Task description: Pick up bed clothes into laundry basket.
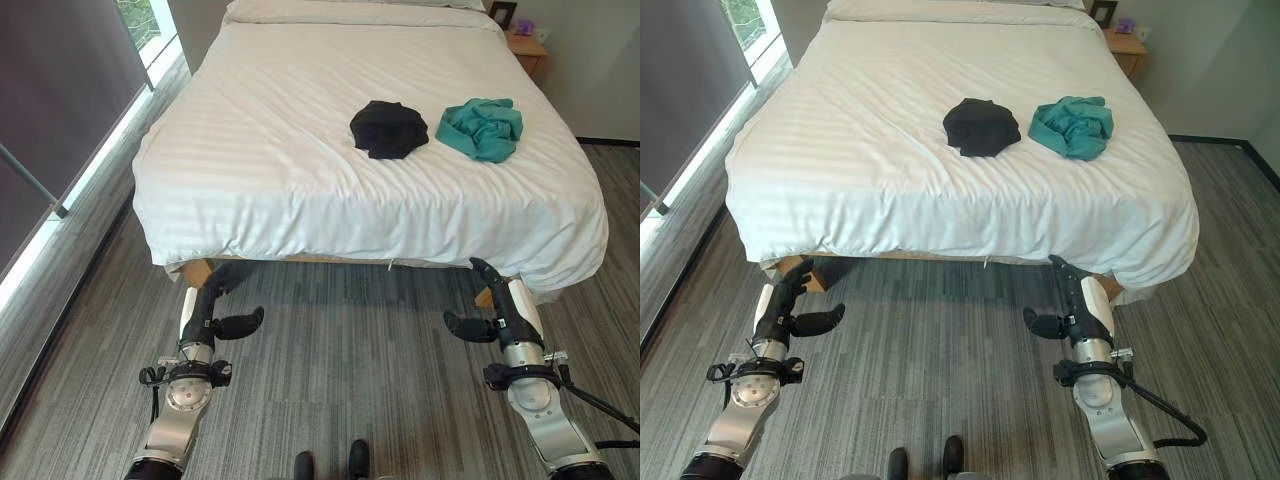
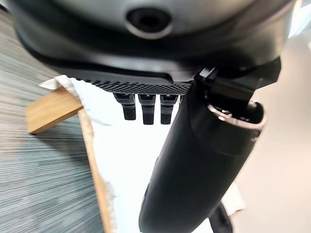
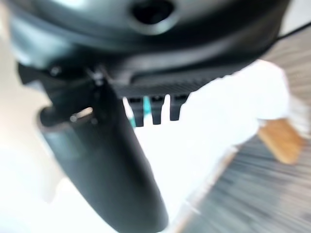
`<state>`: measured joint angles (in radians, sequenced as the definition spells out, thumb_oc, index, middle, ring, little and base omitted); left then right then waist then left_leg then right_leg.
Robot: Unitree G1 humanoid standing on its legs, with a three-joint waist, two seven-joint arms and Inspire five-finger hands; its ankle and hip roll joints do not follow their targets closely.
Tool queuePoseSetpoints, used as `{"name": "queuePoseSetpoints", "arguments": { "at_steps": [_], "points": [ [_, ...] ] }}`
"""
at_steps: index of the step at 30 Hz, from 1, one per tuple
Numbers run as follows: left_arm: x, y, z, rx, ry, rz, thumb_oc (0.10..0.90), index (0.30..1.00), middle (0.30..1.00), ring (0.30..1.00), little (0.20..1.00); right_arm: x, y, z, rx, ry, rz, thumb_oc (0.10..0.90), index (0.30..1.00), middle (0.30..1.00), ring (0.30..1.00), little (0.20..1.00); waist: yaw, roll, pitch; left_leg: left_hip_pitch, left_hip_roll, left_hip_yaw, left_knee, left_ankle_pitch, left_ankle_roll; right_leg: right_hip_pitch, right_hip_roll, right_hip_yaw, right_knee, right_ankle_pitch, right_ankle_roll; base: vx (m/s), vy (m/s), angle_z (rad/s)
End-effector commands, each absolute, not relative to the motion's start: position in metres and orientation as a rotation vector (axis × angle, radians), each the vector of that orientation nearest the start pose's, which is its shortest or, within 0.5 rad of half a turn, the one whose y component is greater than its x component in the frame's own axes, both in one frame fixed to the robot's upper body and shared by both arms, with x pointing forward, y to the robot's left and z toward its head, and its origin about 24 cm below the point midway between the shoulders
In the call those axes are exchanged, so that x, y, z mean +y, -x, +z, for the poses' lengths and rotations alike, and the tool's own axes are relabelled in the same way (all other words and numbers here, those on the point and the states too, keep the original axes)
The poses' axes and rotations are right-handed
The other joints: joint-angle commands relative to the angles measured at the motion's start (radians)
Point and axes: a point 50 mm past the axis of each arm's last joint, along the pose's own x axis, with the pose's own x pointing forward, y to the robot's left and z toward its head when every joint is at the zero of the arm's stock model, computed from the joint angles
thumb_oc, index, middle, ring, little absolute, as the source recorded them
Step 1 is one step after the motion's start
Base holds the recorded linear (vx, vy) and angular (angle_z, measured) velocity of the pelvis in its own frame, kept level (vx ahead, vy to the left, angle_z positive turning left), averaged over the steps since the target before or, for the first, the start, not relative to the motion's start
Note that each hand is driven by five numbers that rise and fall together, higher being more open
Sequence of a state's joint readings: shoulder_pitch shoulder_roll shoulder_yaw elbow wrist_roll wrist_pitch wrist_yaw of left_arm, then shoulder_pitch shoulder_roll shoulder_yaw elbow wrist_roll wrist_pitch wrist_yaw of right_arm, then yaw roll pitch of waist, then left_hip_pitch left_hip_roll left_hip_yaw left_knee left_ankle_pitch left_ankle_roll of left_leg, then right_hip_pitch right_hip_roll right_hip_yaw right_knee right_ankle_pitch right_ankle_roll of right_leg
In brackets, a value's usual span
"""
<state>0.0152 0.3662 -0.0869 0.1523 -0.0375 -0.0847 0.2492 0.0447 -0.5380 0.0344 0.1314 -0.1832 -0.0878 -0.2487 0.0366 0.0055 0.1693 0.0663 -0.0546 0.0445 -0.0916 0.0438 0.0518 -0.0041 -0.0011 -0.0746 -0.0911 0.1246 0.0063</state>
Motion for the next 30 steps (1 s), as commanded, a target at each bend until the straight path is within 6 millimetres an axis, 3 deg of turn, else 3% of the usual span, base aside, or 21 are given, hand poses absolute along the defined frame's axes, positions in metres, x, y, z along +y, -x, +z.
{"name": "queuePoseSetpoints", "arguments": {
  "at_steps": [1, 13, 16, 18, 19, 21, 22, 25, 28, 29, 30],
  "points": [
    [0.223, -0.249, 0.053, -0.112, -0.395, 0.155, 0.8, 0.9, 0.9, 0.9, 0.9, -0.253, -0.24, 0.068, -0.135, 0.726, -0.188, 0.8, 0.9, 0.9, 0.9, 0.9, 0.011, -0.03, -0.091, -0.036, 0.074, -0.04, 0.004, -0.08, -0.094, 0.025, -0.112, 0.084, 0.004, -0.077, 0.152, 0.0, 0.0, 0.0],
    [0.219, -0.242, 0.052, -0.1, -0.366, 0.122, 0.8, 0.9, 0.9, 0.9, 0.9, -0.261, -0.229, 0.058, -0.075, 0.75, -0.204, 0.8, 0.9, 0.9, 0.9, 0.9, 0.001, -0.033, -0.09, -0.023, 0.087, -0.034, 0.004, -0.091, -0.101, 0.035, -0.109, 0.09, 0.004, -0.087, 0.146, 0.03, -0.007, -0.01],
    [0.218, -0.243, 0.051, -0.092, -0.371, 0.112, 0.8, 0.9, 0.9, 0.9, 0.9, -0.262, -0.225, 0.057, -0.066, 0.745, -0.222, 0.8, 0.9, 0.9, 0.9, 0.9, -0.018, -0.029, -0.071, -0.021, 0.095, -0.023, 0.004, -0.089, -0.098, 0.032, -0.107, 0.086, 0.018, -0.087, 0.143, -0.02, -0.048, -0.02],
    [0.221, -0.244, 0.051, -0.09, -0.375, 0.134, 0.8, 0.9, 0.9, 0.9, 0.9, -0.254, -0.232, 0.058, -0.083, 0.717, -0.215, 0.8, 0.9, 0.9, 0.9, 0.9, -0.016, -0.014, -0.024, -0.018, 0.126, 0.023, 0.004, -0.089, -0.103, -0.046, -0.096, 0.015, 0.126, -0.101, 0.145, -0.15, -0.078, -0.17],
    [0.221, -0.245, 0.052, -0.092, -0.375, 0.135, 0.8, 0.9, 0.9, 0.9, 0.9, -0.254, -0.233, 0.058, -0.085, 0.717, -0.216, 0.8, 0.9, 0.9, 0.9, 0.9, -0.015, -0.015, -0.024, -0.023, 0.126, 0.024, 0.004, -0.083, -0.103, -0.053, -0.096, 0.017, 0.128, -0.096, 0.144, -0.13, -0.053, -0.65],
    [0.221, -0.245, 0.052, -0.092, -0.362, 0.142, 0.8, 0.9, 0.9, 0.9, 0.9, -0.241, -0.239, 0.059, -0.109, 0.692, -0.179, 0.8, 0.9, 0.9, 0.9, 0.9, -0.005, -0.007, -0.015, -0.03, 0.148, 0.08, 0.004, -0.077, -0.117, -0.087, -0.106, -0.133, 0.166, -0.115, 0.131, -0.07, -0.094, -1.09],
    [0.217, -0.244, 0.05, -0.086, -0.348, 0.122, 0.8, 0.9, 0.9, 0.9, 0.9, -0.236, -0.238, 0.057, -0.109, 0.693, -0.164, 0.8, 0.9, 0.9, 0.9, 0.9, -0.016, -0.013, -0.022, -0.024, 0.16, 0.108, 0.004, -0.074, -0.122, -0.08, -0.091, -0.158, 0.14, -0.132, 0.119, 0.07, -0.163, -1.08],
    [0.212, -0.243, 0.045, -0.074, -0.324, 0.112, 0.8, 0.9, 0.9, 0.9, 0.9, -0.235, -0.233, 0.051, -0.087, 0.681, -0.158, 0.8, 0.9, 0.9, 0.9, 0.9, -0.02, -0.022, -0.036, 0.026, 0.185, 0.144, 0.007, -0.078, -0.134, -0.043, -0.058, -0.096, 0.072, -0.114, 0.109, 0.11, -0.152, -0.88],
    [0.208, -0.244, 0.047, -0.09, -0.305, 0.1, 0.8, 0.9, 0.9, 0.9, 0.9, -0.234, -0.235, 0.053, -0.098, 0.672, -0.149, 0.8, 0.9, 0.9, 0.9, 0.9, -0.008, -0.027, -0.017, 0.005, 0.214, 0.167, 0.128, -0.089, -0.14, -0.003, -0.035, -0.056, 0.027, -0.106, 0.093, 0.06, -0.164, -0.85],
    [0.205, -0.247, 0.052, -0.111, -0.292, 0.103, 0.8, 0.9, 0.9, 0.9, 0.9, -0.235, -0.238, 0.056, -0.114, 0.675, -0.148, 0.8, 0.9, 0.9, 0.9, 0.9, 0.006, -0.033, 0.011, -0.065, 0.232, 0.136, 0.263, -0.047, -0.144, 0.009, -0.026, -0.031, 0.022, -0.101, 0.076, -0.08, -0.176, -0.87],
    [0.199, -0.253, 0.058, -0.139, -0.285, 0.091, 0.8, 0.9, 0.9, 0.9, 0.9, -0.24, -0.242, 0.061, -0.123, 0.699, -0.155, 0.8, 0.9, 0.9, 0.9, 0.9, 0.032, -0.044, 0.053, -0.191, 0.215, 0.039, 0.447, 0.013, -0.129, 0.029, -0.022, -0.008, 0.016, -0.108, 0.045, -0.08, -0.171, -0.55]
  ]
}}
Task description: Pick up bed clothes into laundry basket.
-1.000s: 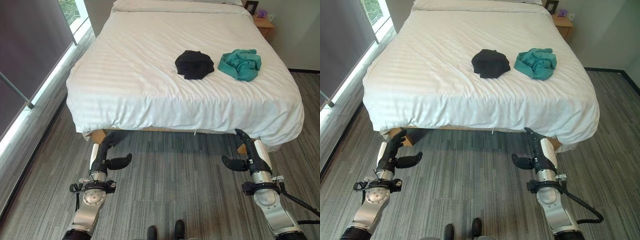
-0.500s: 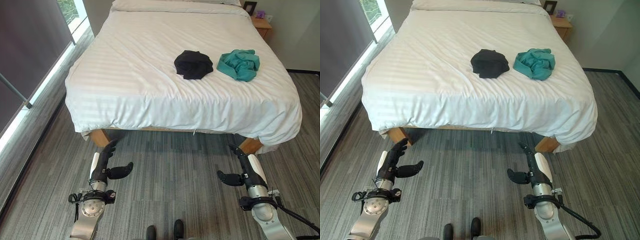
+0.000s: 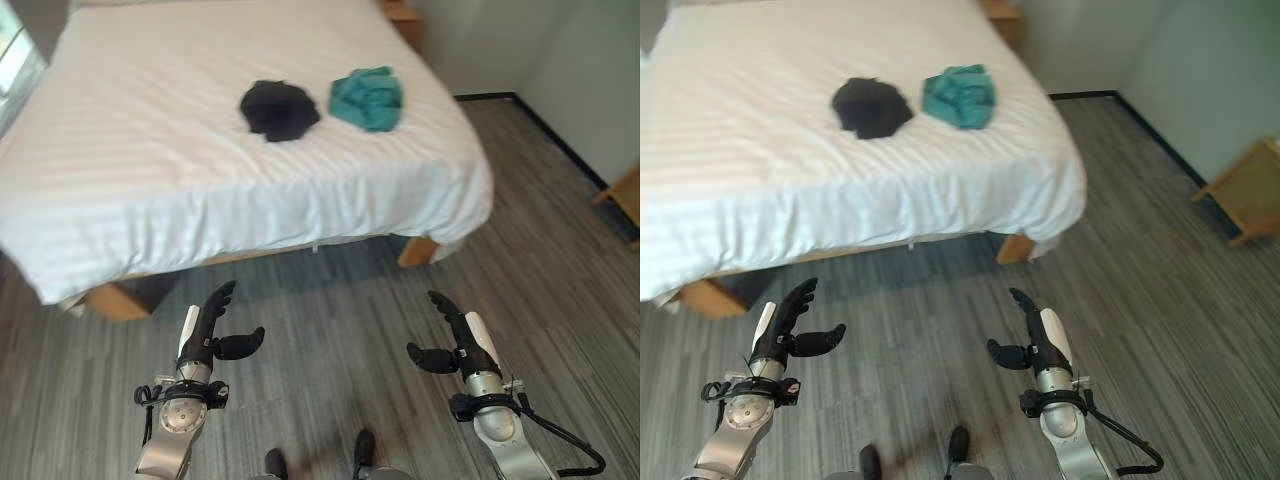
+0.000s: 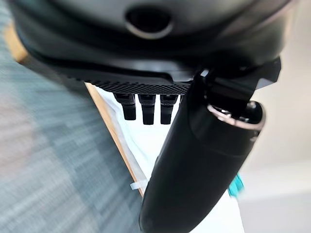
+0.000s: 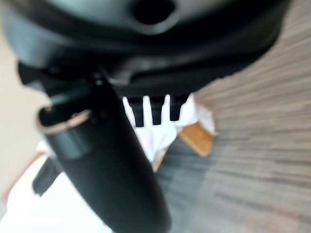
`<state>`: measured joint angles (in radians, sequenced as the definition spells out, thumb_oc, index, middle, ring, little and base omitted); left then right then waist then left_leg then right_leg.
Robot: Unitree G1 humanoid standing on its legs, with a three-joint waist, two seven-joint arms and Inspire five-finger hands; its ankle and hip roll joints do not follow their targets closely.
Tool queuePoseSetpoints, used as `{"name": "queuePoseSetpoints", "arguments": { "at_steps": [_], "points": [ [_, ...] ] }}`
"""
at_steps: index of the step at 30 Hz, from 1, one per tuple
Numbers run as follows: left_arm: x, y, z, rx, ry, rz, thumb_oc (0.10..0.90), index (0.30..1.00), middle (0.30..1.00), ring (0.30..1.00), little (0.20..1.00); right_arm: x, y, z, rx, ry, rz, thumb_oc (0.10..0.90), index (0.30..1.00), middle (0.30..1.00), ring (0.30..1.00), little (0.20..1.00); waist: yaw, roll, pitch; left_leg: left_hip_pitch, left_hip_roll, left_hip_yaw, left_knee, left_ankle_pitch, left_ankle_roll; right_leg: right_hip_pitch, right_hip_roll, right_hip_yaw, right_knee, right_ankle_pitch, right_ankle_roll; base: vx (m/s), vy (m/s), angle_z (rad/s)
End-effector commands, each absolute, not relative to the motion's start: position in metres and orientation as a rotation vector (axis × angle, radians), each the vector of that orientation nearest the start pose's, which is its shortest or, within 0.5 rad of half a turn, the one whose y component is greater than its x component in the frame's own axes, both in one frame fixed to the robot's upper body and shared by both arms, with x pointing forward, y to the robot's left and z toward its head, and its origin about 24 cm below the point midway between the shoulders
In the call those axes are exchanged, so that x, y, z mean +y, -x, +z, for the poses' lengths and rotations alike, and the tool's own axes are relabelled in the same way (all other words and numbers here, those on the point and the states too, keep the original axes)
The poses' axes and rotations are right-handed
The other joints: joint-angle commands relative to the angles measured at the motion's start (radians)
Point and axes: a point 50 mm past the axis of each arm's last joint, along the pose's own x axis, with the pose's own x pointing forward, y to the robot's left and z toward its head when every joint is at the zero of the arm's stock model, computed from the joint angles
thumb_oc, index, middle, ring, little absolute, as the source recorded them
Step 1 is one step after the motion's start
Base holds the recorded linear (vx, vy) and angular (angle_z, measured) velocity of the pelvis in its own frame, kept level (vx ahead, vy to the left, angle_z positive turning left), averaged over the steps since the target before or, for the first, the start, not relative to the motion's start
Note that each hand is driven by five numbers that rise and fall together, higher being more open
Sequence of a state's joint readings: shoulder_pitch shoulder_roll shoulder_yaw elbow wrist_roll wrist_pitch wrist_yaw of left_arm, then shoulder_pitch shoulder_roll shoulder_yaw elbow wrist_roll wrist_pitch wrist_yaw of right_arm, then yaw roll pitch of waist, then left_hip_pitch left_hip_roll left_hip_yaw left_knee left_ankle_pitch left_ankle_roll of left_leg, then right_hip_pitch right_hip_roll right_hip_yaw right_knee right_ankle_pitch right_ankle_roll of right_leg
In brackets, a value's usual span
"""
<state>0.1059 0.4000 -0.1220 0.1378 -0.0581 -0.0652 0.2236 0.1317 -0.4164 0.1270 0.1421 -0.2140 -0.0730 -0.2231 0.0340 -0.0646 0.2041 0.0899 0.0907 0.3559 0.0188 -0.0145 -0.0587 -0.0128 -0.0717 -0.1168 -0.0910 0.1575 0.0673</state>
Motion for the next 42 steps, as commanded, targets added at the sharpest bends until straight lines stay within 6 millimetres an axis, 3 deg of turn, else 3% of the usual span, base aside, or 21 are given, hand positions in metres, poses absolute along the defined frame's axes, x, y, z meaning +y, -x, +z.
{"name": "queuePoseSetpoints", "arguments": {
  "at_steps": [1, 2, 5, 6, 7, 10, 13, 14, 18, 20, 21, 22, 23, 25, 28, 30, 31, 32, 35, 38, 42],
  "points": [
    [0.199, -0.254, 0.059, -0.141, -0.285, 0.091, 0.8, 0.9, 0.9, 0.9, 0.9, -0.24, -0.243, 0.061, -0.125, 0.699, -0.157, 0.8, 0.9, 0.9, 0.9, 0.9, 0.032, 0.024, 0.017, -0.224, 0.068, -0.276, 0.34, 0.077, -0.018, 0.032, 0.047, 0.031, 0.015, -0.136, -0.017, -0.04, -0.136, -0.45],
    [0.194, -0.258, 0.063, -0.161, -0.286, 0.087, 0.8, 0.9, 0.9, 0.9, 0.9, -0.243, -0.248, 0.066, -0.137, 0.724, -0.161, 0.8, 0.9, 0.9, 0.9, 0.9, 0.057, 0.02, 0.04, -0.315, -0.023, -0.363, 0.429, 0.04, 0.002, 0.054, 0.045, 0.062, 0.013, -0.15, -0.023, -0.02, -0.04, -0.4],
    [0.194, -0.26, 0.065, -0.172, -0.292, 0.093, 0.8, 0.9, 0.9, 0.9, 0.9, -0.243, -0.251, 0.071, -0.155, 0.74, -0.155, 0.8, 0.9, 0.9, 0.9, 0.9, 0.071, 0.028, 0.033, -0.344, -0.082, -0.381, 0.365, 0.014, 0.008, 0.065, 0.045, 0.083, 0.007, -0.157, -0.019, 0.15, 0.019, -0.71],
    [0.193, -0.259, 0.062, -0.159, -0.291, 0.092, 0.8, 0.9, 0.9, 0.9, 0.9, -0.246, -0.25, 0.071, -0.151, 0.756, -0.149, 0.8, 0.9, 0.9, 0.9, 0.9, 0.081, 0.034, 0.017, -0.323, -0.088, -0.341, 0.252, 0.003, 0.018, 0.084, 0.048, 0.082, 0.004, -0.178, -0.011, 0.24, 0.048, -0.78],
    [0.193, -0.258, 0.062, -0.158, -0.291, 0.092, 0.8, 0.9, 0.9, 0.9, 0.9, -0.247, -0.249, 0.071, -0.15, 0.757, -0.149, 0.8, 0.9, 0.9, 0.9, 0.9, 0.082, 0.033, 0.017, -0.318, -0.09, -0.34, 0.243, 0.007, 0.018, 0.084, 0.045, 0.083, 0.004, -0.179, -0.011, 0.33, 0.068, -0.58],
    [0.195, -0.256, 0.051, -0.106, -0.296, 0.093, 0.8, 0.9, 0.9, 0.9, 0.9, -0.251, -0.249, 0.071, -0.136, 0.782, -0.142, 0.8, 0.9, 0.9, 0.9, 0.9, 0.105, 0.063, -0.01, -0.324, -0.116, -0.27, 0.018, 0.121, 0.011, 0.13, 0.085, 0.089, 0.004, -0.223, -0.015, 0.32, 0.068, 0.13],
    [0.192, -0.252, 0.045, -0.078, -0.306, 0.086, 0.8, 0.9, 0.9, 0.9, 0.9, -0.259, -0.245, 0.068, -0.107, 0.814, -0.171, 0.8, 0.9, 0.9, 0.9, 0.9, 0.116, 0.075, -0.016, -0.375, -0.094, -0.098, -0.086, 0.146, 0.003, 0.205, 0.084, 0.084, 0.004, -0.285, -0.014, 0.46, 0.126, 0.36],
    [0.191, -0.25, 0.042, -0.065, -0.326, 0.073, 0.8, 0.9, 0.9, 0.9, 0.9, -0.261, -0.242, 0.065, -0.088, 0.827, -0.174, 0.8, 0.9, 0.9, 0.9, 0.9, 0.109, 0.075, -0.039, -0.359, -0.052, 0.012, -0.103, 0.141, 0.024, 0.233, 0.075, 0.053, 0.011, -0.299, 0.003, 0.58, 0.182, 0.27],
    [0.195, -0.245, 0.036, -0.041, -0.35, 0.077, 0.8, 0.9, 0.9, 0.9, 0.9, -0.259, -0.237, 0.061, -0.066, 0.869, -0.146, 0.8, 0.9, 0.9, 0.9, 0.9, 0.111, 0.027, -0.085, -0.313, -0.086, -0.03, -0.106, 0.163, 0.048, 0.265, 0.01, 0.012, 0.083, -0.323, 0.049, 0.49, 0.143, 0.59],
    [0.199, -0.244, 0.039, -0.041, -0.37, 0.064, 0.8, 0.9, 0.9, 0.9, 0.9, -0.261, -0.237, 0.065, -0.076, 0.899, -0.152, 0.8, 0.9, 0.9, 0.9, 0.9, 0.126, -0.016, -0.09, -0.265, -0.113, -0.056, -0.106, 0.125, 0.075, 0.228, -0.053, -0.003, 0.251, -0.203, 0.115, 0.54, 0.171, 0.03],
    [0.203, -0.245, 0.042, -0.047, -0.386, 0.07, 0.8, 0.9, 0.9, 0.9, 0.9, -0.261, -0.241, 0.076, -0.122, 0.934, -0.167, 0.8, 0.9, 0.9, 0.9, 0.9, 0.122, -0.015, -0.073, -0.23, -0.125, -0.079, -0.106, 0.094, 0.097, 0.162, -0.089, -0.009, 0.451, -0.062, 0.139, 0.3, 0.132, 0.35],
    [0.203, -0.245, 0.042, -0.048, -0.386, 0.071, 0.8, 0.9, 0.9, 0.9, 0.9, -0.261, -0.241, 0.076, -0.123, 0.935, -0.167, 0.8, 0.9, 0.9, 0.9, 0.9, 0.124, -0.011, -0.074, -0.234, -0.12, -0.077, -0.106, 0.099, 0.097, 0.157, -0.085, -0.007, 0.451, -0.057, 0.137, 0.4, 0.137, 0.68],
    [0.21, -0.245, 0.047, -0.058, -0.406, 0.094, 0.8, 0.9, 0.9, 0.9, 0.9, -0.262, -0.244, 0.1, -0.224, 1.016, -0.205, 0.8, 0.9, 0.9, 0.9, 0.9, 0.103, 0.015, -0.057, -0.193, -0.101, -0.124, -0.106, 0.071, 0.107, 0.055, -0.08, 0.006, 0.627, -0.022, 0.12, 0.35, 0.058, 0.86],
    [0.215, -0.245, 0.051, -0.077, -0.406, 0.125, 0.8, 0.9, 0.9, 0.9, 0.9, -0.267, -0.243, 0.139, -0.385, 1.158, -0.306, 0.8, 0.9, 0.9, 0.9, 0.9, 0.081, 0.038, -0.046, -0.161, -0.083, -0.163, -0.106, 0.047, 0.101, -0.044, -0.092, -0.003, 0.676, -0.093, 0.097, 0.38, 0.017, 0.64],
    [0.216, -0.246, 0.052, -0.09, -0.399, 0.151, 0.8, 0.9, 0.9, 0.9, 0.9, -0.271, -0.235, 0.214, -0.676, 1.351, -0.471, 0.8, 0.9, 0.9, 0.9, 0.9, 0.04, 0.045, -0.03, -0.13, -0.068, -0.218, -0.106, 0.026, 0.071, -0.141, -0.075, -0.015, 0.539, -0.194, 0.073, 0.24, -0.141, 1.11],
    [0.212, -0.249, 0.052, -0.095, -0.394, 0.15, 0.8, 0.9, 0.9, 0.9, 0.9, -0.269, -0.227, 0.257, -0.852, 1.401, -0.568, 0.8, 0.9, 0.9, 0.9, 0.9, 0.013, 0.03, -0.023, -0.112, -0.071, -0.259, -0.106, 0.01, 0.051, -0.151, -0.038, 0.036, 0.328, -0.188, 0.083, 0.17, -0.203, 0.95],
    [0.212, -0.249, 0.052, -0.097, -0.392, 0.151, 0.8, 0.9, 0.9, 0.9, 0.9, -0.269, -0.227, 0.257, -0.854, 1.402, -0.57, 0.8, 0.9, 0.9, 0.9, 0.9, 0.012, 0.033, -0.021, -0.115, -0.069, -0.26, -0.106, 0.016, 0.05, -0.146, -0.035, 0.033, 0.314, -0.176, 0.081, 0.22, -0.256, 1.15],
    [0.209, -0.253, 0.054, -0.111, -0.375, 0.156, 0.8, 0.9, 0.9, 0.9, 0.9, -0.267, -0.218, 0.286, -0.966, 1.403, -0.634, 0.8, 0.9, 0.9, 0.9, 0.9, -0.011, 0.018, -0.02, -0.1, -0.07, -0.308, -0.106, -0.004, 0.038, -0.152, -0.007, 0.128, 0.173, -0.143, 0.092, 0.18, -0.249, 1.27],
    [0.209, -0.251, 0.049, -0.089, -0.368, 0.153, 0.8, 0.9, 0.9, 0.9, 0.9, -0.265, -0.219, 0.302, -0.993, 1.447, -0.62, 0.8, 0.9, 0.9, 0.9, 0.9, 0.004, -0.016, -0.04, -0.094, -0.074, -0.341, -0.106, -0.003, 0.031, -0.101, -0.021, 0.158, 0.105, -0.112, 0.084, 0.15, -0.244, 1.51],
    [0.211, -0.241, 0.037, -0.037, -0.312, 0.167, 0.8, 0.9, 0.9, 0.9, 0.9, -0.266, -0.233, 0.312, -0.965, 1.412, -0.556, 0.8, 0.9, 0.9, 0.9, 0.9, 0.015, -0.024, -0.069, -0.075, -0.051, -0.336, -0.106, -0.009, 0.019, -0.05, -0.013, 0.162, 0.055, -0.094, 0.076, 0.11, -0.204, 0.83],
    [0.224, -0.227, 0.013, 0.091, -0.263, 0.21, 0.8, 0.9, 0.9, 0.9, 0.9, -0.296, -0.288, 0.289, -0.582, 1.452, -0.494, 0.8, 0.9, 0.9, 0.9, 0.9, 0.055, -0.029, -0.082, -0.073, -0.017, -0.357, -0.106, 0.007, -0.016, 0.012, -0.001, 0.131, 0.016, -0.109, 0.052, 0.07, -0.209, -0.09]
  ]
}}
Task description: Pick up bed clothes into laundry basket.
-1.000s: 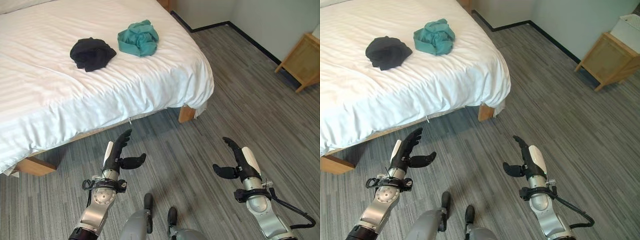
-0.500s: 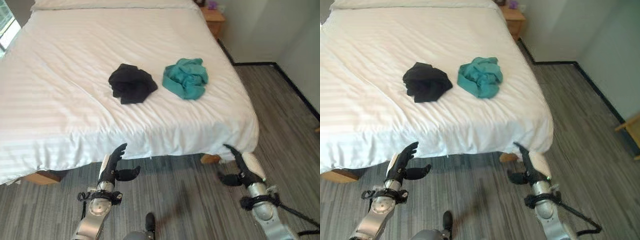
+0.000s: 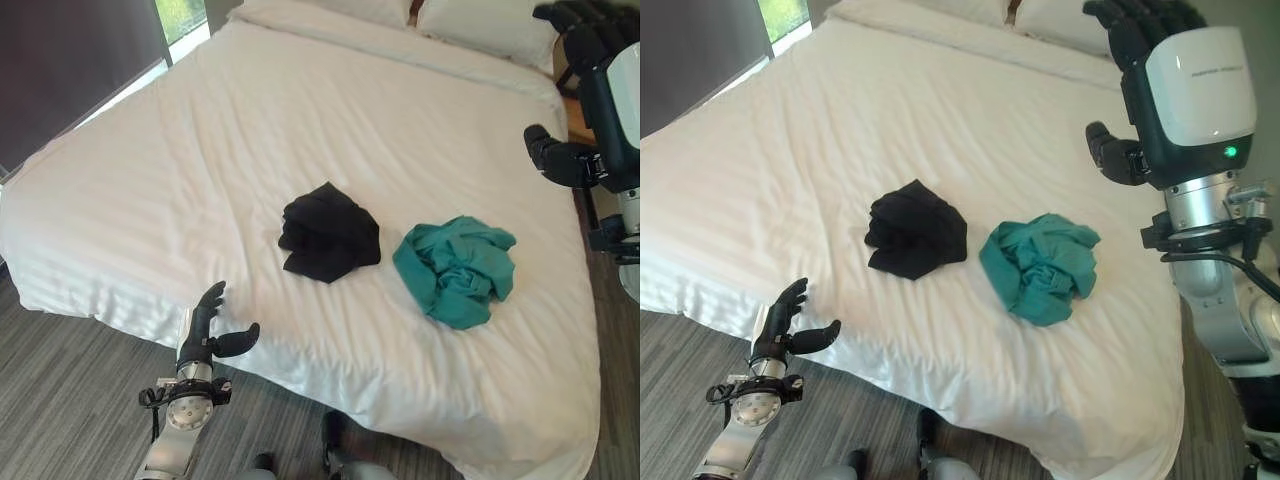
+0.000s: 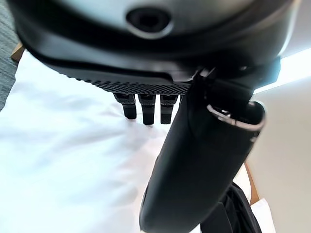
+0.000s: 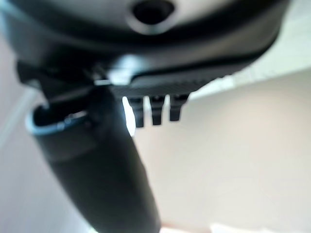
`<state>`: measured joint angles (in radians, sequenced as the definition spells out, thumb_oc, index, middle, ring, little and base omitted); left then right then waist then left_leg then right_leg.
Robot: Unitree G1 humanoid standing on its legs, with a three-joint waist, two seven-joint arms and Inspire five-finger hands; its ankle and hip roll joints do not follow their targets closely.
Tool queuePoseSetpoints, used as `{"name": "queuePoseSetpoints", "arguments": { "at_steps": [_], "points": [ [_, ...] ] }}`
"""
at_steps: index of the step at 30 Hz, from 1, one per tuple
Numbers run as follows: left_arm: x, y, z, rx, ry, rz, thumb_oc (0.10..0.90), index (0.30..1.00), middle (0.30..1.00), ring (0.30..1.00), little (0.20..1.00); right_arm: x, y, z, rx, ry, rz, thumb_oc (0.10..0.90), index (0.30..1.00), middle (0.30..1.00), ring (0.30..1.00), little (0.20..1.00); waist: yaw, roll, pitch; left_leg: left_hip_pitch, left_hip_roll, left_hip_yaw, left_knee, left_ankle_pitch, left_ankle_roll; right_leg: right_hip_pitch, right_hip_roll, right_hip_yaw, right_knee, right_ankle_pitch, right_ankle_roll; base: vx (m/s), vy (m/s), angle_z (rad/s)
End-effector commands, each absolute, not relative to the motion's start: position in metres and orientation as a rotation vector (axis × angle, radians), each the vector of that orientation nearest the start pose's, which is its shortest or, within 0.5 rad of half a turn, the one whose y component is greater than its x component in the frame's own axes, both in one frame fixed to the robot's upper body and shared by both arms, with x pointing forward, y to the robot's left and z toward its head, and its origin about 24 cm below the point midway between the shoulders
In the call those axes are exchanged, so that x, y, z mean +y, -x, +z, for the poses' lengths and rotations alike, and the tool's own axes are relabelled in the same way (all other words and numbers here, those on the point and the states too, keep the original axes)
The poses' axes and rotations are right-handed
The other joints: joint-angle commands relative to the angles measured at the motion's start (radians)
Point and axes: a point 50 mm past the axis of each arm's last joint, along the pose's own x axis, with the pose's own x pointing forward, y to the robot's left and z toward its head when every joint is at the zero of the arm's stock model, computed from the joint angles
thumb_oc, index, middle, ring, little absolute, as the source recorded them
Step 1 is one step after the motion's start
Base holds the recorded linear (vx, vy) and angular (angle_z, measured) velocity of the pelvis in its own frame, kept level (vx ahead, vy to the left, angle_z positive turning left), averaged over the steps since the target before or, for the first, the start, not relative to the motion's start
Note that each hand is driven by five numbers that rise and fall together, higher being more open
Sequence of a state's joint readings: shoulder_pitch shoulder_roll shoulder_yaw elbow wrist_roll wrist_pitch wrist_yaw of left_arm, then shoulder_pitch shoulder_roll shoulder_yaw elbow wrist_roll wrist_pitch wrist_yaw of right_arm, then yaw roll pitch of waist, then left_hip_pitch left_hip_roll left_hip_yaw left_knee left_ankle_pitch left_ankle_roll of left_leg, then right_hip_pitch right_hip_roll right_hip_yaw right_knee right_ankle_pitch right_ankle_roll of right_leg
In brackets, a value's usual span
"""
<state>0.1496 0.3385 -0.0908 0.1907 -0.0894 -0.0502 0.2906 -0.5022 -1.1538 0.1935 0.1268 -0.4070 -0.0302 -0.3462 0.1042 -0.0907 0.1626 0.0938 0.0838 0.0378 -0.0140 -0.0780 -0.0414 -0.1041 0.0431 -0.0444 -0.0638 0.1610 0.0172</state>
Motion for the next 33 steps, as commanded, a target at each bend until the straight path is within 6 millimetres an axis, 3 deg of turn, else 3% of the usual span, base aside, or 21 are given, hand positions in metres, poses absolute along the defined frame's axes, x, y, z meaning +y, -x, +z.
{"name": "queuePoseSetpoints", "arguments": {
  "at_steps": [1, 5, 12, 14, 16, 17, 19, 20, 21, 22, 24, 25, 27, 28, 29, 30, 33],
  "points": [
    [0.224, -0.225, 0.007, 0.123, -0.247, 0.208, 0.8, 0.9, 0.9, 0.9, 0.9, -0.305, -0.295, 0.275, -0.49, 1.428, -0.499, 0.8, 0.9, 0.9, 0.9, 0.9, -0.012, 0.006, -0.038, -0.084, -0.005, -0.056, -0.073, 0.081, -0.04, 0.112, -0.113, 0.034, -0.004, -0.125, 0.093, 0.07, -0.1, 0.2],
    [0.227, -0.217, -0.005, 0.185, -0.239, 0.21, 0.8, 0.9, 0.9, 0.9, 0.9, -0.313, -0.296, 0.232, -0.355, 1.358, -0.458, 0.8, 0.9, 0.9, 0.9, 0.9, -0.015, 0.029, -0.039, -0.099, -0.007, -0.092, -0.073, 0.096, -0.048, 0.13, -0.115, -0.02, -0.005, -0.143, 0.085, 0.07, -0.067, 0.44],
    [0.227, -0.209, -0.022, 0.275, -0.222, 0.198, 0.8, 0.9, 0.9, 0.9, 0.9, -0.322, -0.302, 0.166, -0.101, 1.283, -0.355, 0.8, 0.9, 0.9, 0.9, 0.9, 0.008, 0.04, -0.023, -0.128, -0.014, -0.109, -0.073, 0.11, -0.054, 0.125, -0.118, -0.054, -0.009, -0.147, 0.081, 0.03, -0.023, 0.08],
    [0.228, -0.208, -0.025, 0.288, -0.225, 0.196, 0.8, 0.9, 0.9, 0.9, 0.9, -0.323, -0.303, 0.158, -0.065, 1.271, -0.343, 0.8, 0.9, 0.9, 0.9, 0.9, 0.009, 0.04, -0.021, -0.133, -0.015, -0.112, -0.073, 0.113, -0.054, 0.123, -0.119, -0.058, -0.009, -0.147, 0.081, 0.01, -0.016, 0.06],
    [0.229, -0.203, -0.035, 0.349, -0.219, 0.179, 0.8, 0.9, 0.9, 0.9, 0.9, -0.329, -0.302, 0.123, 0.088, 1.235, -0.302, 0.8, 0.9, 0.9, 0.9, 0.9, 0.021, 0.048, -0.011, -0.151, -0.019, -0.117, -0.073, 0.12, -0.058, 0.114, -0.122, -0.072, -0.011, -0.147, 0.079, 0.0, -0.013, 0.03],
    [0.23, -0.203, -0.035, 0.349, -0.219, 0.18, 0.8, 0.9, 0.9, 0.9, 0.9, -0.329, -0.302, 0.123, 0.087, 1.234, -0.301, 0.8, 0.9, 0.9, 0.9, 0.9, 0.019, 0.048, -0.012, -0.152, -0.02, -0.118, -0.073, 0.12, -0.058, 0.114, -0.122, -0.073, -0.011, -0.148, 0.079, 0.0, 0.0, 0.0],
    [0.235, -0.188, -0.062, 0.493, -0.177, 0.202, 0.8, 0.9, 0.9, 0.9, 0.9, -0.34, -0.304, 0.091, 0.266, 1.175, -0.282, 0.8, 0.9, 0.9, 0.9, 0.9, 0.032, 0.061, -0.004, -0.168, -0.025, -0.124, -0.073, 0.131, -0.062, 0.106, -0.124, -0.086, -0.012, -0.148, 0.078, -0.03, -0.024, 0.16],
    [0.24, -0.183, -0.07, 0.538, -0.173, 0.222, 0.8, 0.9, 0.9, 0.9, 0.9, -0.341, -0.308, 0.088, 0.299, 1.156, -0.281, 0.4, 0.3, 0.3, 0.3, 0.3, 0.035, 0.066, -0.003, -0.171, -0.025, -0.123, -0.073, 0.133, -0.064, 0.105, -0.125, -0.086, -0.013, -0.147, 0.077, -0.02, -0.016, 0.16],
    [0.24, -0.183, -0.07, 0.536, -0.171, 0.224, 0.8, 0.9, 0.9, 0.9, 0.9, -0.34, -0.309, 0.089, 0.296, 1.156, -0.279, 0.4, 0.3, 0.3, 0.3, 0.3, 0.033, 0.066, -0.002, -0.171, -0.025, -0.122, -0.073, 0.133, -0.064, 0.104, -0.124, -0.086, -0.013, -0.147, 0.077, 0.0, -0.022, 0.03],
    [0.266, -0.161, -0.089, 0.666, -0.161, 0.335, 0.8, 0.9, 0.9, 0.9, 0.9, -0.342, -0.314, 0.082, 0.352, 1.121, -0.264, 0.4, 0.3, 0.3, 0.3, 0.3, 0.039, 0.08, -0.002, -0.169, -0.023, -0.115, -0.073, 0.137, -0.066, 0.107, -0.125, -0.083, -0.017, -0.147, 0.076, 0.01, -0.02, -0.03],
    [0.303, -0.142, -0.091, 0.739, -0.19, 0.477, 0.8, 0.9, 0.9, 0.9, 0.9, -0.347, -0.318, 0.092, 0.347, 1.104, -0.289, 0.4, 0.3, 0.3, 0.3, 0.3, 0.04, 0.094, -0.009, -0.164, -0.022, -0.108, -0.073, 0.139, -0.069, 0.115, -0.126, -0.078, -0.021, -0.148, 0.076, 0.02, -0.006, 0.01],
    [0.325, -0.137, -0.087, 0.755, -0.213, 0.55, 0.8, 0.9, 0.9, 0.9, 0.9, -0.348, -0.319, 0.097, 0.328, 1.097, -0.295, 0.4, 0.3, 0.3, 0.3, 0.3, 0.035, 0.1, -0.012, -0.16, -0.021, -0.105, -0.073, 0.14, -0.072, 0.12, -0.127, -0.078, -0.022, -0.149, 0.076, 0.06, -0.029, 0.02],
    [0.384, -0.146, -0.044, 0.65, -0.334, 0.724, 0.8, 0.9, 0.9, 0.9, 0.9, -0.352, -0.316, 0.115, 0.251, 1.088, -0.323, 0.4, 0.3, 0.3, 0.3, 0.3, 0.026, 0.114, -0.017, -0.144, -0.018, -0.099, -0.073, 0.135, -0.078, 0.135, -0.13, -0.078, -0.023, -0.157, 0.077, 0.05, -0.028, 0.08],
    [0.384, -0.147, -0.044, 0.649, -0.335, 0.724, 0.8, 0.9, 0.9, 0.9, 0.9, -0.353, -0.315, 0.115, 0.251, 1.086, -0.324, 0.4, 0.3, 0.3, 0.3, 0.3, 0.026, 0.113, -0.018, -0.149, -0.018, -0.1, -0.073, 0.14, -0.078, 0.132, -0.13, -0.079, -0.023, -0.153, 0.077, 0.03, -0.028, 0.1],
    [0.406, -0.156, -0.01, 0.533, -0.406, 0.787, 0.8, 0.9, 0.9, 0.9, 0.9, -0.359, -0.307, 0.125, 0.207, 1.084, -0.349, 0.4, 0.3, 0.3, 0.3, 0.3, 0.02, 0.12, -0.022, -0.146, -0.018, -0.1, -0.073, 0.14, -0.08, 0.136, -0.131, -0.079, -0.023, -0.155, 0.078, 0.03, -0.041, 0.04],
    [0.416, -0.166, 0.014, 0.439, -0.456, 0.811, 0.8, 0.9, 0.9, 0.9, 0.9, -0.36, -0.301, 0.133, 0.152, 1.082, -0.367, 0.4, 0.3, 0.3, 0.3, 0.3, 0.015, 0.125, -0.025, -0.143, -0.017, -0.099, -0.073, 0.139, -0.081, 0.14, -0.133, -0.079, -0.024, -0.158, 0.079, 0.06, -0.059, 0.04],
    [0.426, -0.194, 0.096, 0.097, -0.548, 0.873, 0.8, 0.9, 0.9, 0.9, 0.9, -0.376, -0.278, 0.157, 0.025, 1.058, -0.502, 0.4, 0.3, 0.3, 0.3, 0.3, 0.0, 0.14, -0.035, -0.135, -0.016, -0.097, -0.073, 0.137, -0.082, 0.15, -0.134, -0.079, -0.024, -0.167, 0.08, 0.04, -0.059, 0.17]
  ]
}}
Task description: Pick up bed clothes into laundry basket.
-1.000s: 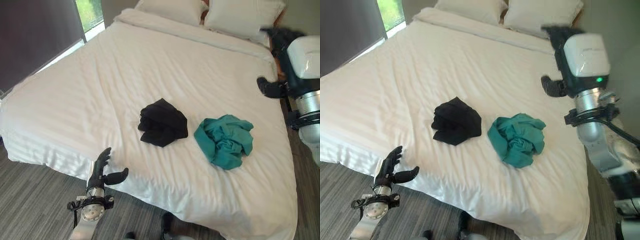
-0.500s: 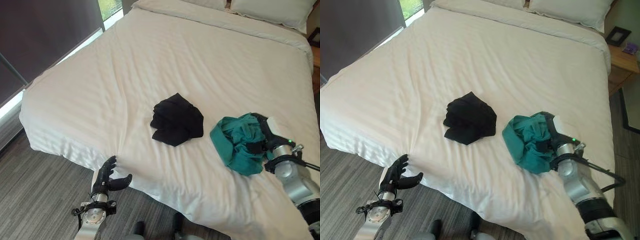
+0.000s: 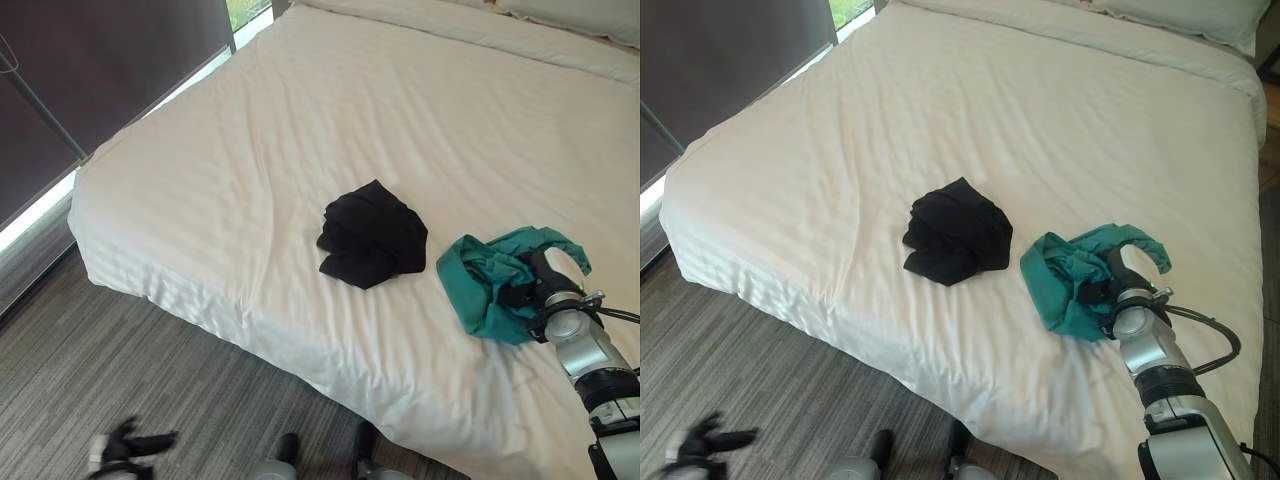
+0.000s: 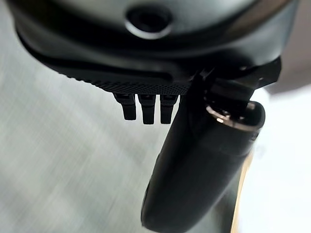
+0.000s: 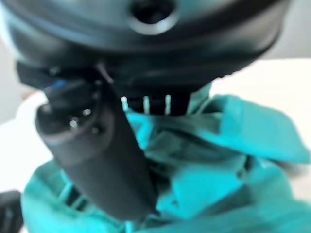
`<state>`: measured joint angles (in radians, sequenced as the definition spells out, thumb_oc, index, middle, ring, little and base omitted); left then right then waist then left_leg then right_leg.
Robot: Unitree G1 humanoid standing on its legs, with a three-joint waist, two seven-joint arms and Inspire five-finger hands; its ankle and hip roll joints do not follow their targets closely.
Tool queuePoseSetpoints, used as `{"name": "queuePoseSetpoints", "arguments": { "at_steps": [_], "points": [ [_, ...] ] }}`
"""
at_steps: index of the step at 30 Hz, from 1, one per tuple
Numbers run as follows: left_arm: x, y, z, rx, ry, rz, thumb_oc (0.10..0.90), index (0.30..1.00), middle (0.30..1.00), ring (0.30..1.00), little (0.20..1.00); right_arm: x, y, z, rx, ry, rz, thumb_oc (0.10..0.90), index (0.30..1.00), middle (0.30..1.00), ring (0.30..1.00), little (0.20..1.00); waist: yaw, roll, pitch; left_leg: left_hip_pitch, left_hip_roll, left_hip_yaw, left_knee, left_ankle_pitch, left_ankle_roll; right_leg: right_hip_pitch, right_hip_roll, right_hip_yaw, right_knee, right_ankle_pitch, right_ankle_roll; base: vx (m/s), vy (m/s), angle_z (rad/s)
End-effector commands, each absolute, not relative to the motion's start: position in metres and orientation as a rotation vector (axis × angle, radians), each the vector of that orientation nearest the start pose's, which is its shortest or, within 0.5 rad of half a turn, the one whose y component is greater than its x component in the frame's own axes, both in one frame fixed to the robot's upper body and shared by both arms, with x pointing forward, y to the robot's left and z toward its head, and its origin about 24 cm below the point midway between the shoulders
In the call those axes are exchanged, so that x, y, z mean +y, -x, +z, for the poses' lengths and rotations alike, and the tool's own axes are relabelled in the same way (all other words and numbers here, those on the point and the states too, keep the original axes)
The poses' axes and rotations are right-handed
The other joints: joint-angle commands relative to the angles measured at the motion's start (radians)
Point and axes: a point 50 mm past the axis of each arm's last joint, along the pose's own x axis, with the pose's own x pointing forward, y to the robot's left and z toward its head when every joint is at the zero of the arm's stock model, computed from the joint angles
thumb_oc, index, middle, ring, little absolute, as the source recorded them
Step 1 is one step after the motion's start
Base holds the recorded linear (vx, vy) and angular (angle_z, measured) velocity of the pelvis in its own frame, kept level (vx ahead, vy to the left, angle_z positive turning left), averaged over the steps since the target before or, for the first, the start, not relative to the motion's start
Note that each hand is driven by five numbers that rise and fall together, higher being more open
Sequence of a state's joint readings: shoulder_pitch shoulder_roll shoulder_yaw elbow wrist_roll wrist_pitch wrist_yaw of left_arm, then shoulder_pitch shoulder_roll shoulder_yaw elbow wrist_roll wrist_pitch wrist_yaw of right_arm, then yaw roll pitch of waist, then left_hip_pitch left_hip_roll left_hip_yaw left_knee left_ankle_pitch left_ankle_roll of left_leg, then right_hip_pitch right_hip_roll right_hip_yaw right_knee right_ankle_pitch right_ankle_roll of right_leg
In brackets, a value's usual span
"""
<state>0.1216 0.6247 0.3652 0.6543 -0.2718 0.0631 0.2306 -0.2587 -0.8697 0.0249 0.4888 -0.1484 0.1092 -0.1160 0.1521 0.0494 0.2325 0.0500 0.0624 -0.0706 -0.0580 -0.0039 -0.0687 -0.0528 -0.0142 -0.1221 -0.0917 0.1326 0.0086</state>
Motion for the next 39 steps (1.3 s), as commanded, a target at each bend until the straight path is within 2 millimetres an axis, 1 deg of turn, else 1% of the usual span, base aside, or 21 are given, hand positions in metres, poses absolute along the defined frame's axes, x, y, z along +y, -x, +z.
{"name": "queuePoseSetpoints", "arguments": {
  "at_steps": [1, 2, 3, 5, 6, 11, 13, 18, 20, 23, 25, 28, 29, 30, 31, 32, 33, 34, 37, 38, 39],
  "points": [
    [0.42, -0.215, 0.156, -0.153, -0.614, 0.896, 0.8, 0.9, 0.9, 0.9, 0.9, -0.383, -0.269, 0.166, -0.035, 1.006, -0.584, 0.4, 0.3, 0.3, 0.3, 0.3, -0.071, 0.008, -0.112, -0.083, 0.009, 0.016, -0.029, 0.053, -0.057, 0.108, -0.077, 0.004, 0.004, -0.151, 0.089, 0.01, -0.048, 0.09],
    [0.419, -0.217, 0.157, -0.156, -0.615, 0.893, 0.8, 0.9, 0.9, 0.9, 0.9, -0.384, -0.268, 0.165, -0.034, 1.005, -0.589, 0.4, 0.3, 0.3, 0.3, 0.3, -0.067, 0.007, -0.112, -0.088, 0.008, 0.015, -0.029, 0.061, -0.056, 0.104, -0.078, 0.003, 0.004, -0.145, 0.089, 0.03, -0.059, 0.05],
    [0.401, -0.233, 0.197, -0.328, -0.691, 0.869, 0.8, 0.9, 0.9, 0.9, 0.9, -0.382, -0.261, 0.179, -0.132, 0.965, -0.645, 0.4, 0.3, 0.3, 0.3, 0.3, -0.097, 0.014, -0.119, -0.081, 0.012, 0.023, -0.029, 0.058, -0.056, 0.11, -0.076, 0.012, 0.004, -0.147, 0.091, 0.0, -0.036, -0.05],
    [0.389, -0.24, 0.211, -0.397, -0.71, 0.841, 0.8, 0.9, 0.9, 0.9, 0.9, -0.382, -0.257, 0.184, -0.164, 0.954, -0.668, 0.4, 0.3, 0.3, 0.3, 0.3, -0.108, 0.016, -0.123, -0.079, 0.013, 0.026, -0.029, 0.057, -0.056, 0.11, -0.075, 0.017, 0.004, -0.148, 0.091, 0.03, -0.038, -0.1],
    [0.356, -0.254, 0.23, -0.532, -0.712, 0.739, 0.8, 0.9, 0.9, 0.9, 0.9, -0.381, -0.247, 0.195, -0.234, 0.958, -0.712, 0.4, 0.3, 0.3, 0.3, 0.3, -0.141, 0.019, -0.13, -0.072, 0.019, 0.037, -0.029, 0.053, -0.056, 0.11, -0.072, 0.031, 0.004, -0.149, 0.092, 0.03, -0.031, -0.1],
    [0.322, -0.282, 0.226, -0.541, -0.68, 0.625, 0.8, 0.9, 0.9, 0.9, 0.9, -0.379, -0.231, 0.226, -0.394, 0.943, -0.809, 0.4, 0.3, 0.3, 0.3, 0.3, -0.198, 0.025, -0.141, -0.062, 0.039, 0.082, -0.029, 0.041, -0.055, 0.097, -0.061, 0.079, 0.004, -0.141, 0.099, 0.03, -0.011, -0.38],
    [0.311, -0.302, 0.205, -0.445, -0.608, 0.576, 0.8, 0.9, 0.9, 0.9, 0.9, -0.386, -0.218, 0.23, -0.407, 0.964, -0.871, 0.4, 0.3, 0.3, 0.3, 0.3, -0.249, 0.023, -0.149, -0.051, 0.057, 0.117, -0.029, 0.033, -0.058, 0.09, -0.052, 0.109, 0.004, -0.136, 0.101, 0.04, -0.001, -0.83],
    [0.313, -0.315, 0.172, -0.276, -0.623, 0.587, 0.8, 0.9, 0.9, 0.9, 0.9, -0.418, -0.18, 0.215, -0.241, 1.077, -1.007, 0.4, 0.3, 0.3, 0.3, 0.3, -0.298, 0.022, -0.154, -0.048, 0.079, 0.145, -0.029, 0.025, -0.064, 0.075, -0.04, 0.139, 0.004, -0.134, 0.106, 0.02, -0.011, -0.48],
    [0.319, -0.316, 0.15, -0.16, -0.665, 0.621, 0.8, 0.9, 0.9, 0.9, 0.9, -0.448, -0.144, 0.183, -0.004, 1.11, -1.12, 0.4, 0.3, 0.3, 0.3, 0.3, -0.336, 0.013, -0.155, -0.05, 0.092, 0.165, -0.029, 0.024, -0.069, 0.065, -0.034, 0.152, 0.004, -0.131, 0.107, 0.01, -0.028, -0.22],
    [0.317, -0.316, 0.13, -0.084, -0.657, 0.606, 0.8, 0.9, 0.9, 0.9, 0.9, -0.459, -0.123, 0.166, 0.119, 1.109, -1.163, 0.4, 0.3, 0.3, 0.3, 0.3, -0.346, 0.015, -0.158, -0.053, 0.1, 0.173, -0.029, 0.023, -0.071, 0.059, -0.029, 0.16, 0.004, -0.132, 0.105, 0.0, -0.012, -0.12],
    [0.306, -0.316, 0.098, 0.02, -0.58, 0.546, 0.8, 0.9, 0.9, 0.9, 0.9, -0.466, -0.105, 0.136, 0.266, 1.057, -1.183, 0.4, 0.3, 0.3, 0.3, 0.3, -0.368, 0.019, -0.158, -0.056, 0.11, 0.182, -0.029, 0.025, -0.075, 0.051, -0.021, 0.175, 0.004, -0.13, 0.102, 0.0, -0.007, 0.06],
    [0.293, -0.317, 0.075, 0.091, -0.459, 0.47, 0.8, 0.9, 0.9, 0.9, 0.9, -0.465, -0.105, 0.119, 0.328, 1.014, -1.165, 0.4, 0.3, 0.3, 0.3, 0.3, -0.378, 0.024, -0.152, -0.06, 0.114, 0.189, -0.029, 0.029, -0.076, 0.043, -0.015, 0.185, 0.004, -0.128, 0.101, -0.01, -0.01, -0.07],
    [0.275, -0.317, 0.046, 0.195, -0.308, 0.361, 0.747, 0.82, 0.82, 0.82, 0.82, -0.462, -0.112, 0.103, 0.382, 0.979, -1.125, 0.4, 0.3, 0.3, 0.3, 0.3, -0.387, 0.031, -0.146, -0.062, 0.12, 0.199, -0.029, 0.034, -0.079, 0.036, -0.01, 0.195, 0.004, -0.126, 0.102, -0.04, -0.017, -0.25],
    [0.251, -0.317, 0.028, 0.239, -0.194, 0.268, 0.579, 0.568, 0.568, 0.568, 0.568, -0.456, -0.122, 0.096, 0.393, 0.971, -1.08, 0.4, 0.3, 0.3, 0.3, 0.3, -0.395, 0.039, -0.14, -0.061, 0.124, 0.208, -0.029, 0.034, -0.079, 0.032, -0.006, 0.204, 0.004, -0.125, 0.101, -0.04, -0.013, -0.36],
    [0.238, -0.317, 0.02, 0.26, -0.15, 0.233, 0.53, 0.495, 0.495, 0.495, 0.495, -0.453, -0.125, 0.09, 0.402, 0.958, -1.06, 0.4, 0.3, 0.3, 0.3, 0.3, -0.401, 0.041, -0.139, -0.058, 0.126, 0.212, -0.029, 0.034, -0.079, 0.031, -0.004, 0.207, 0.004, -0.127, 0.101, -0.02, -0.005, -0.31],
    [0.23, -0.318, 0.015, 0.276, -0.107, 0.215, 0.4, 0.3, 0.3, 0.3, 0.3, -0.451, -0.13, 0.085, 0.41, 0.948, -1.04, 0.4, 0.3, 0.3, 0.3, 0.3, -0.405, 0.044, -0.138, -0.054, 0.127, 0.215, -0.029, 0.032, -0.078, 0.033, -0.002, 0.212, 0.004, -0.128, 0.1, 0.0, -0.003, -0.24],
    [0.23, -0.318, 0.016, 0.274, -0.105, 0.217, 0.4, 0.3, 0.3, 0.3, 0.3, -0.451, -0.13, 0.085, 0.409, 0.948, -1.04, 0.4, 0.3, 0.3, 0.3, 0.3, -0.404, 0.044, -0.136, -0.052, 0.128, 0.217, -0.029, 0.031, -0.078, 0.034, -0.001, 0.214, 0.004, -0.128, 0.1, -0.02, 0.038, -0.02],
    [0.203, -0.328, 0.015, 0.269, -0.001, 0.173, 0.4, 0.3, 0.3, 0.3, 0.3, -0.438, -0.153, 0.077, 0.387, 0.928, -0.966, 0.4, 0.3, 0.3, 0.3, 0.3, -0.4, 0.045, -0.12, -0.038, 0.116, 0.181, -0.029, 0.034, -0.07, 0.037, 0.01, 0.237, 0.004, -0.129, 0.093, -0.04, 0.039, 0.02],
    [0.182, -0.342, 0.034, 0.2, 0.028, 0.128, 0.4, 0.3, 0.3, 0.3, 0.3, -0.426, -0.177, 0.074, 0.351, 0.917, -0.887, 0.4, 0.3, 0.3, 0.3, 0.3, -0.399, 0.031, -0.105, -0.027, 0.086, 0.115, -0.029, 0.013, -0.056, 0.039, 0.017, 0.272, 0.004, -0.125, 0.09, -0.04, 0.02, -0.24],
    [0.167, -0.354, 0.066, 0.074, -0.016, 0.074, 0.4, 0.3, 0.3, 0.3, 0.3, -0.418, -0.196, 0.079, 0.303, 0.899, -0.852, 0.4, 0.3, 0.3, 0.3, 0.3, -0.377, 0.016, -0.097, -0.006, 0.05, 0.028, -0.029, -0.016, -0.034, 0.037, 0.023, 0.308, 0.004, -0.117, 0.094, -0.03, 0.015, -0.47],
    [0.168, -0.354, 0.067, 0.072, -0.018, 0.076, 0.4, 0.3, 0.3, 0.3, 0.3, -0.418, -0.197, 0.079, 0.301, 0.897, -0.851, 0.4, 0.3, 0.3, 0.3, 0.3, -0.377, 0.013, -0.096, -0.01, 0.049, 0.029, -0.029, -0.01, -0.034, 0.032, 0.022, 0.309, 0.004, -0.112, 0.094, -0.04, 0.009, -0.48]
  ]
}}
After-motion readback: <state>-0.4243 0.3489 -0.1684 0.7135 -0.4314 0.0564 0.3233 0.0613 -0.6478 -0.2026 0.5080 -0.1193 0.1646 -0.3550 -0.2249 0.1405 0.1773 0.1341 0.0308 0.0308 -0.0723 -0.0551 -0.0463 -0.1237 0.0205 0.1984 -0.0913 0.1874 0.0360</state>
